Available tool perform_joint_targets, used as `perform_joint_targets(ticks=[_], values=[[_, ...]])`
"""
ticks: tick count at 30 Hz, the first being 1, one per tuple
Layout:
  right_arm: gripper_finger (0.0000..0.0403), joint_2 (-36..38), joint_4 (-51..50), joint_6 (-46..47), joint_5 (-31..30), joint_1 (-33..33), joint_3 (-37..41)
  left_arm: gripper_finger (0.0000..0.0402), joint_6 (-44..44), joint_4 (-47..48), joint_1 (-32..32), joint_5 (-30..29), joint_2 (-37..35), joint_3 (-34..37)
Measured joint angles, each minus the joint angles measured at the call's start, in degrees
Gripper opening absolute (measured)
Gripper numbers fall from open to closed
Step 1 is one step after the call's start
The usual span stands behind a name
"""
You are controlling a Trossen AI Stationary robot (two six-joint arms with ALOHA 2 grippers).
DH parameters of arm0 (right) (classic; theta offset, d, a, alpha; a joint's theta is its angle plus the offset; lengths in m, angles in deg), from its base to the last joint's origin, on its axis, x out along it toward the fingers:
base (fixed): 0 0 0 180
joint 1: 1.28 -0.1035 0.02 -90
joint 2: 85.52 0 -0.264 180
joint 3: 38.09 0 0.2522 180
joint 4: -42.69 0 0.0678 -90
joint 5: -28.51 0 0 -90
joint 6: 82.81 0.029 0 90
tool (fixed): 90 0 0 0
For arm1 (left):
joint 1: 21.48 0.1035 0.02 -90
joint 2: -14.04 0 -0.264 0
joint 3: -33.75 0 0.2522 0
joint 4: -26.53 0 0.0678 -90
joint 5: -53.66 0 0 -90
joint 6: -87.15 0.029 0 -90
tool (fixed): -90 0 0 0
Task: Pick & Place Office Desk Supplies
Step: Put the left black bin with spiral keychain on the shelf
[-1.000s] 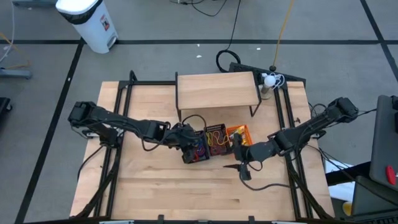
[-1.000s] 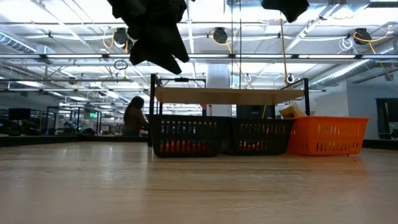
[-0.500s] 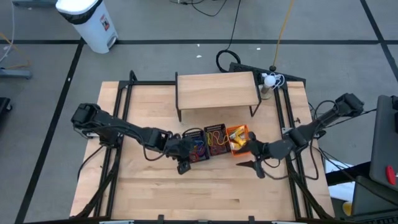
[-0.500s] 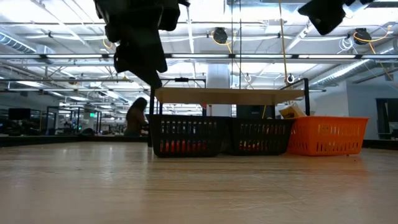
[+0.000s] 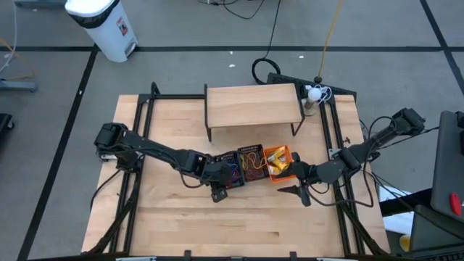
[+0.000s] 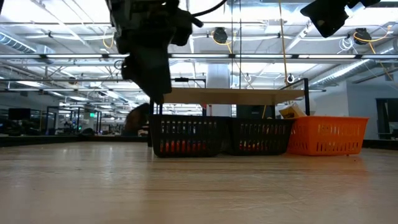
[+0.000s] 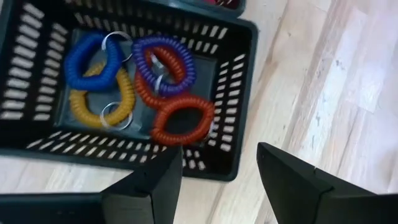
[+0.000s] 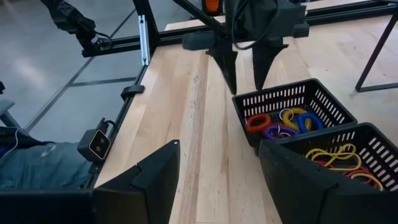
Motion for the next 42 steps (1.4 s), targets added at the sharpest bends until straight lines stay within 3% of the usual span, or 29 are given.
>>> perform_joint_targets(ticks=[16,19,23,25,36,42], values=[[0.021,-0.03,-0.13,0.0,0.0,0.0,-0.01,0.0198,5.83,8.0,-0.13,2.54,13.64,-12.14],[0.021,-0.02,-0.13,0.0,0.0,0.0,-0.02,0.0149,6.0,7.7,0.13,4.82,13.73,-12.37],[0.021,-0.02,-0.13,0.0,-0.02,0.0,-0.02,0.0037,5.53,7.69,0.58,5.12,13.16,-12.39],[0.021,-0.04,-0.15,0.0,0.0,0.0,-0.02,0.0016,5.59,7.73,0.86,4.43,13.07,-12.41],[0.021,-0.02,-0.13,0.0,-0.04,0.0,-0.02,0.0008,7.53,9.47,1.79,4.02,13.14,-12.79],[0.021,-0.02,-0.15,-0.02,-0.04,0.0,-0.02,0.0007,8.22,15.36,0.96,3.21,13.15,-17.92]])
